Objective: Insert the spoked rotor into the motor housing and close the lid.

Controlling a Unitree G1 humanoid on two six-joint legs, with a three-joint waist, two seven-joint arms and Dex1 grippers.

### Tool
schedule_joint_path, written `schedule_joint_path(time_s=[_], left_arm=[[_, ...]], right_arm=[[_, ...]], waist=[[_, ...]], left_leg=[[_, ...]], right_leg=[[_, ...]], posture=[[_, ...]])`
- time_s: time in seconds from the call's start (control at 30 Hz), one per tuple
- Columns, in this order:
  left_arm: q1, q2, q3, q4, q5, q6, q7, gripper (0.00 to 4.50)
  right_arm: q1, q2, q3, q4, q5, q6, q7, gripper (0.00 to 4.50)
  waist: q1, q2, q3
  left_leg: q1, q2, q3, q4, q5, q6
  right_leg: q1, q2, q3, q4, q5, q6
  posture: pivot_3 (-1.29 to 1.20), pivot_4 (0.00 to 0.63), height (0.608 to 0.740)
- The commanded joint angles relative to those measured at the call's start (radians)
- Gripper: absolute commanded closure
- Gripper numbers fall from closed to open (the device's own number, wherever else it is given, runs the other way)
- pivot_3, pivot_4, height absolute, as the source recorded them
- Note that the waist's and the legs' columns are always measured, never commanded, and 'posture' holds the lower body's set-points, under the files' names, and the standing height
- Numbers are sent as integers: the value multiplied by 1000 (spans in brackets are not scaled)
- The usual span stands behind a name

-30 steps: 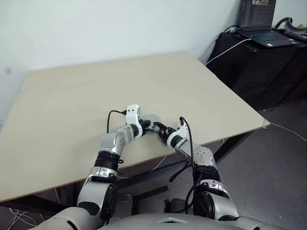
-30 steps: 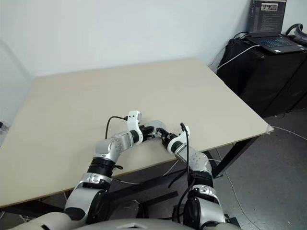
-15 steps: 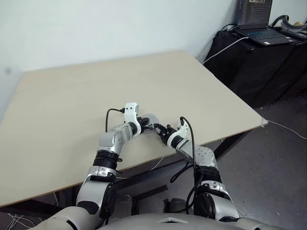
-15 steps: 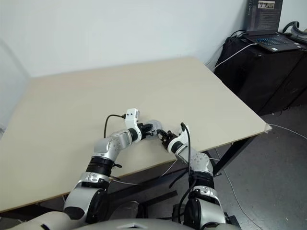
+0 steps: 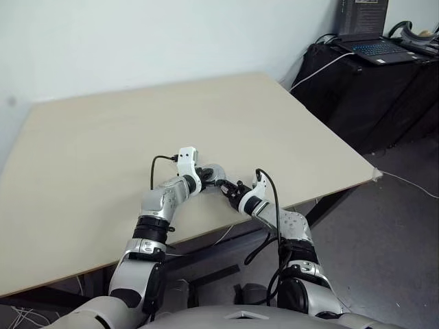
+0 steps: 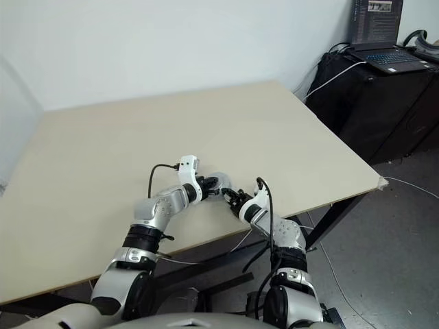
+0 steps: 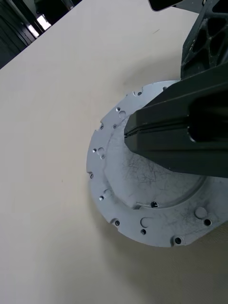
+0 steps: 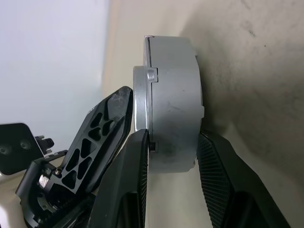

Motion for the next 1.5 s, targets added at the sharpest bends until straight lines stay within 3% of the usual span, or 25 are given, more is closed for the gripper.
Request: schedule_joint_path(time_s=[0.03,0.43,0.7,1.0,1.3,1.5], left_arm=[[37,-2,5,-94,-16,12,7,4500],[184,-39,83,-417,-103,4,68,4500],[425,-116,136,-621,-267,-53,94,4500],[612,-151,124,-635,-463,-40,104,4500],[667,-179,91,-623,-642,-72,104,4500],[694,-166,61,-597,-678,-109,113,4500]], right_arm=[[7,16,29,-16,-12,25,-12,3287],[28,26,11,-51,8,40,-20,3291],[48,40,-11,-132,81,70,-32,3297],[60,50,-21,-180,133,117,-54,3299],[68,60,-35,-225,172,127,-59,3299],[74,70,-31,-272,216,149,-73,3299]], waist=[[0,0,0],[2,0,0],[8,0,0],[14,-2,2],[14,-2,2],[14,-2,2]], left_leg=[[0,0,0,0,0,0],[-2,0,1,-1,0,0],[-5,0,2,0,0,0],[-7,-1,2,1,0,1],[-9,-1,3,1,0,1],[-9,-1,3,2,0,1]], right_leg=[[0,0,0,0,0,0],[-3,0,2,0,0,-1],[-6,0,2,-1,-1,-1],[-7,-1,1,0,0,0],[-8,0,1,-1,0,0],[-8,1,1,-1,0,0]], posture=[[0,0,740],[0,0,740],[0,0,740],[0,0,740],[0,0,740],[0,0,740]])
